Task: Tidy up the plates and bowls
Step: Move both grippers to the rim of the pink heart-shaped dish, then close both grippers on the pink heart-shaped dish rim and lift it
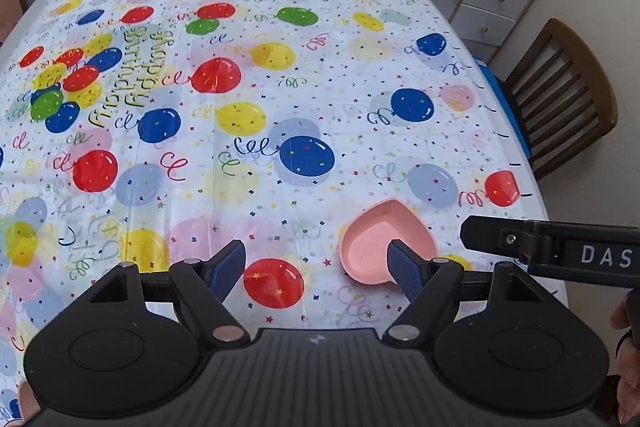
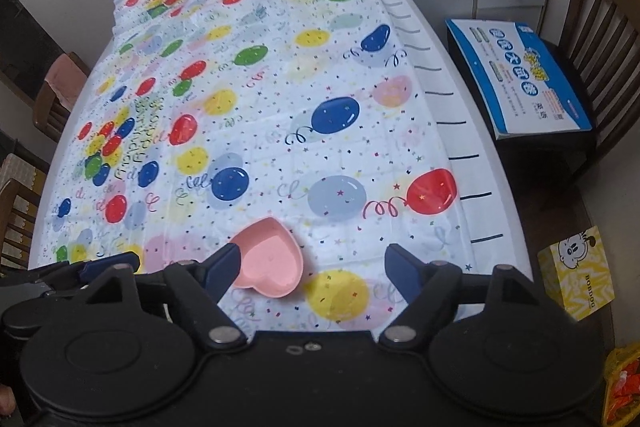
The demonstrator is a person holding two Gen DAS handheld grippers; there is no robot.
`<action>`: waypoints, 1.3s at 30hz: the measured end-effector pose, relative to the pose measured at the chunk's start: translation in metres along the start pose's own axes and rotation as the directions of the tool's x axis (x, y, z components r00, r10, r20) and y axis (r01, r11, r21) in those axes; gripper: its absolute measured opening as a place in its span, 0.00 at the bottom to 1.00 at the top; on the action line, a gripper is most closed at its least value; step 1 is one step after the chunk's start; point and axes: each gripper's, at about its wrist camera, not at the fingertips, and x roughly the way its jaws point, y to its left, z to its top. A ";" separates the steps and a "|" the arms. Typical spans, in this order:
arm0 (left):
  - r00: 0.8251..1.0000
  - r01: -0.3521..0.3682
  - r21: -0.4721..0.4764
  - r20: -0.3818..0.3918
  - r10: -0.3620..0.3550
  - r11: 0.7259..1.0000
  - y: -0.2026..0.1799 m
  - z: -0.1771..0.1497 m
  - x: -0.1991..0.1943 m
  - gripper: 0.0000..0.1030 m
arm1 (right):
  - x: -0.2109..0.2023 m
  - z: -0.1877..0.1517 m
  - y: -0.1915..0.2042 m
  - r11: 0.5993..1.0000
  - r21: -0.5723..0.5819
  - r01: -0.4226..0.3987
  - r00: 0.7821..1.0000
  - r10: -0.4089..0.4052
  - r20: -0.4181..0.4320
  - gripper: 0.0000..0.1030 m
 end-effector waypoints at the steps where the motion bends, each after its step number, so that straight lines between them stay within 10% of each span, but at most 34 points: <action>1: 1.000 -0.005 -0.001 -0.005 0.005 1.000 0.000 0.000 0.004 0.75 | 0.006 0.001 -0.001 1.000 0.003 -0.003 1.000 0.003 -0.008 0.74; 14: 0.999 -0.023 -0.024 -0.036 0.022 0.999 0.005 -0.007 0.032 0.73 | 0.055 0.000 -0.007 0.999 0.035 -0.028 0.997 0.031 -0.073 0.41; 27: 0.998 0.046 -0.037 -0.032 -0.047 0.998 -0.004 -0.008 0.034 0.16 | 0.065 -0.005 -0.004 0.997 0.035 -0.072 0.994 0.075 -0.082 0.07; 39: 0.997 0.067 -0.005 -0.046 -0.067 0.998 -0.013 -0.022 0.018 0.10 | 0.053 -0.019 -0.003 0.996 0.036 -0.079 0.994 0.081 -0.078 0.02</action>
